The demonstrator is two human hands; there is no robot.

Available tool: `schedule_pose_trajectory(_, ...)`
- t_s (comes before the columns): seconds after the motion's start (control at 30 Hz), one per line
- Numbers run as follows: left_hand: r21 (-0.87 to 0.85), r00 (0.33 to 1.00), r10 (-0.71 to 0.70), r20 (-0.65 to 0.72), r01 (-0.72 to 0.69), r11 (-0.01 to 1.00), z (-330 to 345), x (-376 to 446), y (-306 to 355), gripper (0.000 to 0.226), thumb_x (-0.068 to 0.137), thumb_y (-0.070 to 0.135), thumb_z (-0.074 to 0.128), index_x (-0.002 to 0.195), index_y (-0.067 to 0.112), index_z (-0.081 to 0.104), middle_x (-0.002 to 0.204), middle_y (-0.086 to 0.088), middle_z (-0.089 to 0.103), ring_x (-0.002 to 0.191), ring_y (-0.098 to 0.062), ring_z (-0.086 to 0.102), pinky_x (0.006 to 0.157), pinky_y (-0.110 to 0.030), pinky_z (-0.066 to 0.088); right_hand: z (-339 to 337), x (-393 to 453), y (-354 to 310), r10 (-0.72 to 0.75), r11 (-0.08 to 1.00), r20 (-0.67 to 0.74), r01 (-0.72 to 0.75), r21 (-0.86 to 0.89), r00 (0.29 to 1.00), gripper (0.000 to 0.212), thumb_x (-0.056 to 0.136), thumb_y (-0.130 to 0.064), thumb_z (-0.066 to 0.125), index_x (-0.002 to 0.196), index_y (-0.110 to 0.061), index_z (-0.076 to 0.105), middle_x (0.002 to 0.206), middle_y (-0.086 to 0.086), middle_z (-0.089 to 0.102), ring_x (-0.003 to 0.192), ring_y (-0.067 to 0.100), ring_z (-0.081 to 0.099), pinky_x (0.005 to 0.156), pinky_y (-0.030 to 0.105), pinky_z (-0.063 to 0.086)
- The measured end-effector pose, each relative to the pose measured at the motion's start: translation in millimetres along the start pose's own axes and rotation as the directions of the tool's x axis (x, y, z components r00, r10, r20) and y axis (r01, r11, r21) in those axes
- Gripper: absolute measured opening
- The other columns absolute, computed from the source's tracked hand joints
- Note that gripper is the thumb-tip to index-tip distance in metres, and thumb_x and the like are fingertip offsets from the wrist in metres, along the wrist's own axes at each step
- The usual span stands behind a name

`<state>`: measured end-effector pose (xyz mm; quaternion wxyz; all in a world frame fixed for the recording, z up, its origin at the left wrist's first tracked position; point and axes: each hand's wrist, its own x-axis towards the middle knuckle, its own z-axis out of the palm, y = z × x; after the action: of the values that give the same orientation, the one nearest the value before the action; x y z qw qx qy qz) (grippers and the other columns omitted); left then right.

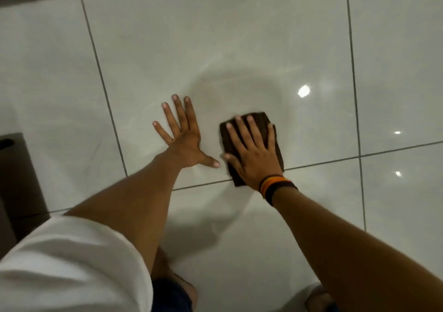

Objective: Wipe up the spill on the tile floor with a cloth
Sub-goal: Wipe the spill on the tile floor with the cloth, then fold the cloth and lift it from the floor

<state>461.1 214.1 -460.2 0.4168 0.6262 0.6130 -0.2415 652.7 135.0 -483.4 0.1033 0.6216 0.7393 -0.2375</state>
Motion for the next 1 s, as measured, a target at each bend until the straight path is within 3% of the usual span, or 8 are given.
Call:
schedule_pose_trajectory(0.1, 0.053, 1.000, 0.004, -0.027, -0.003, 0.999, -1, -5, -5, 0.177, 0.051, 0.066, 0.094, 0.152, 0.017, -0.044, 0.156, -0.014, -0.056, 0.144, -0.041, -0.051, 0.107, -0.065, -0.031, 16, -68, 12, 0.394, 0.895, 0.073, -0.401, 0.194, 0.916, 0.075, 0.101, -0.058, 0.032, 0.161, -0.029, -0.001, 0.171, -0.001, -0.006, 0.158, 0.024, -0.007, 0.121, 0.061, -0.005)
schedule_pose_trajectory(0.23, 0.020, 0.956, 0.107, -0.271, -0.106, 0.994, 5, -34, -16, 0.108, 0.091, 0.035, 0.076, 0.167, 0.007, 0.005, 0.175, -0.022, -0.002, 0.162, -0.044, -0.002, 0.130, -0.051, -0.001, 3, -105, -14, 0.815, 0.359, 0.226, -0.770, 0.527, 0.534, 0.074, 0.102, -0.048, 0.041, 0.162, -0.024, 0.005, 0.171, 0.003, 0.005, 0.156, 0.029, 0.008, 0.119, 0.060, 0.024)
schedule_pose_trajectory(0.3, -0.173, 0.934, 0.089, -0.346, -0.156, 0.972, 22, -61, -6, 0.070, 0.098, 0.021, 0.066, 0.160, 0.005, 0.037, 0.162, -0.023, 0.041, 0.149, -0.041, 0.039, 0.127, -0.043, 0.028, -7, -110, -22, 0.871, 0.099, 0.325, -0.778, 0.621, 0.370, 0.074, 0.100, -0.037, 0.053, 0.161, -0.021, 0.016, 0.166, 0.012, 0.022, 0.149, 0.039, 0.026, 0.115, 0.056, 0.032)
schedule_pose_trajectory(0.43, -0.599, 0.992, -0.124, 0.019, 0.111, 0.793, 75, -108, 48, 0.064, 0.091, 0.037, 0.077, 0.146, 0.015, 0.052, 0.131, -0.012, 0.067, 0.119, -0.028, 0.066, 0.104, -0.037, 0.052, -14, -120, -9, 0.771, -0.324, 0.616, -0.734, 0.597, 0.160, 0.071, 0.085, -0.016, 0.074, 0.145, -0.012, 0.036, 0.134, 0.016, 0.054, 0.123, 0.041, 0.056, 0.106, 0.050, 0.047)
schedule_pose_trajectory(0.6, -0.625, 0.973, -0.217, 0.076, 0.216, 0.750, 118, -108, 88, 0.074, 0.072, 0.044, 0.091, 0.129, 0.014, 0.055, 0.115, 0.003, 0.067, 0.106, -0.021, 0.067, 0.095, -0.042, 0.058, -10, -124, 16, 0.624, -0.318, 0.727, -0.756, 0.572, 0.288, 0.041, 0.075, -0.014, 0.080, 0.111, -0.002, 0.067, 0.099, 0.016, 0.071, 0.095, 0.038, 0.070, 0.091, 0.046, 0.060)
schedule_pose_trajectory(0.7, -0.635, 0.958, -0.256, 0.132, 0.280, 0.720, 114, -115, 95, 0.057, 0.077, 0.033, 0.087, 0.126, 0.012, 0.069, 0.116, -0.006, 0.076, 0.104, -0.025, 0.072, 0.093, -0.038, 0.060, -30, -136, 14, 0.571, -0.335, 0.731, -0.707, 0.623, 0.374, 0.016, 0.077, -0.009, 0.079, 0.084, -0.011, 0.064, 0.084, 0.011, 0.068, 0.079, 0.030, 0.068, 0.089, 0.050, 0.060)
schedule_pose_trajectory(0.87, -0.745, 0.969, -0.245, 0.031, 0.186, 0.640, 45, -179, 84, 0.020, 0.084, 0.022, 0.077, 0.104, 0.018, 0.074, 0.089, 0.001, 0.071, 0.086, -0.019, 0.070, 0.085, -0.037, 0.063, -114, -159, -19, 0.500, -0.314, 0.677, -0.615, 0.723, 0.540, 0.022, 0.086, -0.009, 0.074, 0.104, -0.010, 0.062, 0.093, 0.009, 0.069, 0.082, 0.023, 0.067, 0.069, 0.038, 0.060)
schedule_pose_trajectory(1.0, -0.811, 0.971, -0.236, 0.020, 0.154, 0.564, -44, -255, 59, 0.018, 0.086, 0.025, 0.072, 0.101, 0.015, 0.071, 0.095, -0.004, 0.073, 0.091, -0.021, 0.072, 0.084, -0.041, 0.063, -211, -167, -74, 0.461, -0.227, 0.591, -0.556, 0.800, 0.662, 0.029, 0.085, -0.016, 0.077, 0.111, -0.016, 0.066, 0.110, 0.012, 0.073, 0.098, 0.029, 0.072, 0.084, 0.040, 0.062)
